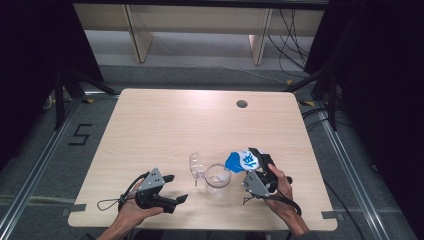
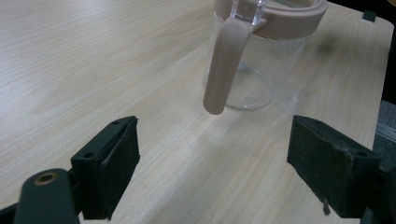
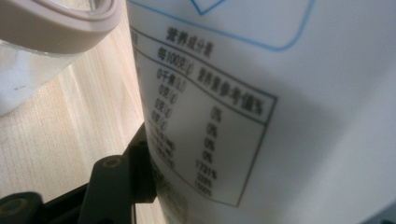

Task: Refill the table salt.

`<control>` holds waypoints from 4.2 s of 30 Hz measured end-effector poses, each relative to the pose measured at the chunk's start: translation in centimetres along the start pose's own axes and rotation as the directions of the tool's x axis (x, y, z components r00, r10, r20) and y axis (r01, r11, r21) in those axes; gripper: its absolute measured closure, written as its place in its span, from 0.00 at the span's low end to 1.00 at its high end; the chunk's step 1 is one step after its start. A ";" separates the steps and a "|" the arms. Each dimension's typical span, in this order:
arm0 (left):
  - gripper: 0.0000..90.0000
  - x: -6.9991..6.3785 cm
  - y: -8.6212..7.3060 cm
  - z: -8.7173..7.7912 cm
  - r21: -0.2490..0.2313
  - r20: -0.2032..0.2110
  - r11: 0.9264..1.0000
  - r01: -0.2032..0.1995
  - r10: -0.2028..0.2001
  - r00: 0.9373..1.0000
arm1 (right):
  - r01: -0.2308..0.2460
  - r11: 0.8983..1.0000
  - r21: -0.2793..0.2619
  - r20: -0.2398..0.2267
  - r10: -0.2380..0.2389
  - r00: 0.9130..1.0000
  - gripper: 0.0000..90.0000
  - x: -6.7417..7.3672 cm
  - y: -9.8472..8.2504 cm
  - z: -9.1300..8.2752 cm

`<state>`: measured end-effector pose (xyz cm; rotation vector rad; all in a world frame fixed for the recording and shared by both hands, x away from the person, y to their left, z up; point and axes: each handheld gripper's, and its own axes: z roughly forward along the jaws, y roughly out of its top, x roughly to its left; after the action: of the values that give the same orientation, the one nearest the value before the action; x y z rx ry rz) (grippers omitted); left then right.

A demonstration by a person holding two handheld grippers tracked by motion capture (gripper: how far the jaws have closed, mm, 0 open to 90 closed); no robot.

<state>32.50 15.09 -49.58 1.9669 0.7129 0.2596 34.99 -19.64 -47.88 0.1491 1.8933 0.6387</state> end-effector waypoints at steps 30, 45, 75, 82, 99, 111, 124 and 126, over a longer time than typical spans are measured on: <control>0.18 0.0 0.0 0.0 0.002 0.000 1.000 0.001 -0.001 1.000 | 0.094 0.996 -0.004 0.044 -0.094 0.995 0.48 0.1 0.3 0.0; 0.18 -0.1 0.0 0.0 -0.001 -0.009 1.000 0.000 0.000 1.000 | 0.144 0.990 -0.007 0.036 -0.143 0.989 0.49 0.5 0.3 0.1; 0.18 -0.1 0.0 0.0 0.000 -0.008 1.000 -0.001 0.001 1.000 | 0.251 0.967 0.041 0.108 -0.254 0.961 0.49 0.9 0.7 -0.1; 0.18 0.0 0.0 0.0 0.001 -0.003 1.000 0.000 0.000 1.000 | 0.262 0.964 0.047 0.114 -0.265 0.957 0.49 0.9 0.7 -0.1; 0.18 -0.1 0.0 0.1 -0.004 -0.007 1.000 0.004 -0.004 1.000 | 0.286 0.957 0.055 0.125 -0.291 0.949 0.50 0.9 0.8 -0.2; 0.18 -0.1 0.0 0.1 0.001 -0.007 1.000 0.000 0.000 1.000 | 0.331 0.942 0.053 0.128 -0.335 0.933 0.50 1.0 0.9 -0.1; 0.18 -0.1 0.0 0.1 0.001 -0.007 1.000 -0.001 0.001 1.000 | 0.368 0.928 0.059 0.146 -0.373 0.917 0.51 0.9 1.0 -0.1; 0.18 -0.1 0.0 0.1 -0.002 -0.007 1.000 0.004 -0.004 1.000 | 0.375 0.924 0.070 0.149 -0.382 0.912 0.51 1.0 1.0 -0.2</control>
<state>32.45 15.00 -49.65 1.9631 0.7203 0.2651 34.23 -18.50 -48.13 -0.1379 1.7158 0.3131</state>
